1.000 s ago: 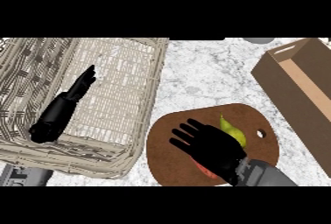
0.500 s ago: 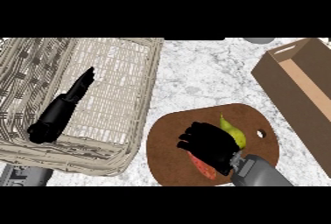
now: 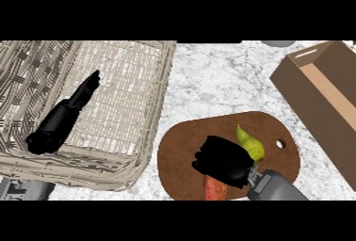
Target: Pick the sweet potato from the cutting board and place it in the cardboard box
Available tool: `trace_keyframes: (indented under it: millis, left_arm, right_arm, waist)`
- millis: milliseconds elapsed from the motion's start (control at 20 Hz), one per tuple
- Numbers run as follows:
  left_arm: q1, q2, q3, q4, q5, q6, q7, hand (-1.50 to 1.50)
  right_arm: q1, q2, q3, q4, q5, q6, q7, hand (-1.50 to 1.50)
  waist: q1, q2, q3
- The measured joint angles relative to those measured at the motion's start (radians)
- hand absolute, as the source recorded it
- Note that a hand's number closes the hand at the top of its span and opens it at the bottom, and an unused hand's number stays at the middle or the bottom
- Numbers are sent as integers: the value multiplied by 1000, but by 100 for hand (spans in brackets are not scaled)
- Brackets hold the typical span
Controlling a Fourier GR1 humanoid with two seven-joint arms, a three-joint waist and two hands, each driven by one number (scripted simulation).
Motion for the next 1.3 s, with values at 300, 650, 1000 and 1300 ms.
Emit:
trace_keyframes:
  millis: [300, 650, 1000, 1300]
  left_arm:
    - [-3, -5, 1, -21, 3, 2, 14, 0]
    - [9, -14, -17, -23, -6, 4, 0, 0]
    - [-1, 3, 9, -10, 8, -14, 2, 0]
    - [-9, -5, 6, 12, -7, -3, -7, 0]
  right_arm:
    - [-29, 107, -214, 111, -33, -53, 162, 150]
    - [-200, 233, -491, 273, -28, -164, 475, 150]
    - [-384, 229, -569, 286, 25, -205, 600, 150]
    - [-468, 218, -710, 222, 26, -270, 763, 150]
  waist:
    - [3, 6, 1]
    - [18, 9, 1]
    - [8, 1, 0]
    - [-2, 0, 0]
